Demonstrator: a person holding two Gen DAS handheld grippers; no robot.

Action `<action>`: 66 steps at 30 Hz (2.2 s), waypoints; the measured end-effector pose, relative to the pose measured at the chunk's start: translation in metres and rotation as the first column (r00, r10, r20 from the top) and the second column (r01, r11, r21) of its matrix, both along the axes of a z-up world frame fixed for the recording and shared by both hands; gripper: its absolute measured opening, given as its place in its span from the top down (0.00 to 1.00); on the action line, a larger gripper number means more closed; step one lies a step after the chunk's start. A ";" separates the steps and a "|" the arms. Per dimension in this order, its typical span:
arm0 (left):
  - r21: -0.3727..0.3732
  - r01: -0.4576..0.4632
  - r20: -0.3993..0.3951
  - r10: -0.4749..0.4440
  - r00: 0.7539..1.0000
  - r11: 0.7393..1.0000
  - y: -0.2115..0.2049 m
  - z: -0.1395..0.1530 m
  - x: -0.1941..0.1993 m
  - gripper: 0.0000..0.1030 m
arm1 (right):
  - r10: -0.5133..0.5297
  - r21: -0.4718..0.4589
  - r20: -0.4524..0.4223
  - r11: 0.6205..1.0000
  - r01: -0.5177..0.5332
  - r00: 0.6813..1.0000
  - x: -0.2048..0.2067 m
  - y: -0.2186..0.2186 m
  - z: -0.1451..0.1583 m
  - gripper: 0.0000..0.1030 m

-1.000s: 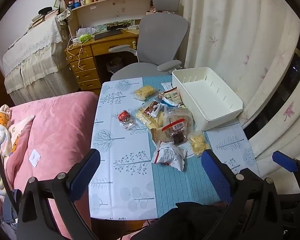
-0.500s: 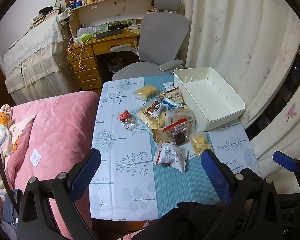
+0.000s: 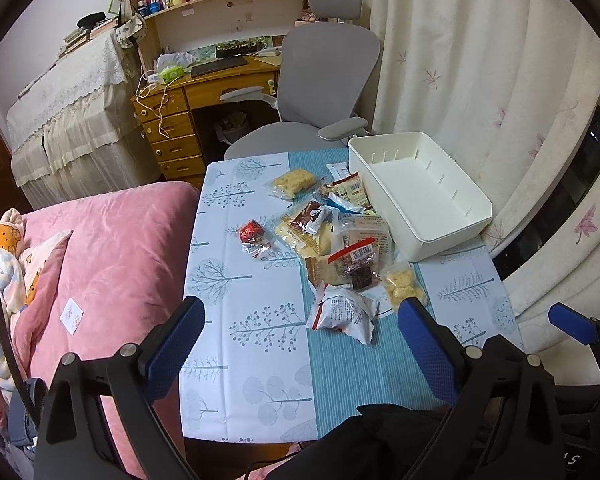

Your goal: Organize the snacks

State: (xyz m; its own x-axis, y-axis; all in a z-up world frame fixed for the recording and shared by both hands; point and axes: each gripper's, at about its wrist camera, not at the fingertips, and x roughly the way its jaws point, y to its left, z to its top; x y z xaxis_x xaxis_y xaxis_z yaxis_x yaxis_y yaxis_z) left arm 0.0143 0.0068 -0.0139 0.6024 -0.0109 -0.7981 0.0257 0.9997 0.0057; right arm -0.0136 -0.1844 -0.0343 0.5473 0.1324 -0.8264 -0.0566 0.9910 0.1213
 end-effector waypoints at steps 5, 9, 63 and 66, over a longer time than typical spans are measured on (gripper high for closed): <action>-0.007 0.009 -0.005 -0.009 1.000 1.000 0.000 -0.002 0.001 0.07 | 0.001 -0.001 -0.002 1.000 -0.001 1.000 -0.002 0.001 0.001 0.05; -0.021 0.022 -0.011 -0.022 1.000 1.000 0.002 -0.002 0.000 0.08 | 0.000 -0.001 -0.004 1.000 0.000 1.000 -0.002 0.002 0.001 0.05; -0.092 -0.400 -0.617 0.263 0.742 0.912 -0.039 -0.223 0.130 0.08 | 0.249 -0.011 -0.155 0.967 -0.253 0.956 0.126 -0.047 -0.166 0.05; -0.089 -0.446 -0.629 0.297 0.718 0.890 -0.040 -0.236 0.136 0.08 | 0.300 -0.006 -0.164 0.952 -0.305 0.940 0.138 -0.047 -0.184 0.05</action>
State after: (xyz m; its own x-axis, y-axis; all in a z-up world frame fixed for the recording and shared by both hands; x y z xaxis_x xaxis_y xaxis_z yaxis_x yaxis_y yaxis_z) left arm 0.1504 -0.0328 -0.2497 0.0117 -0.1061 -0.9943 -0.4247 0.8997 -0.1010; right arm 0.1244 -0.2312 -0.2182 0.3461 0.2439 -0.9059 -0.3366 0.9336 0.1228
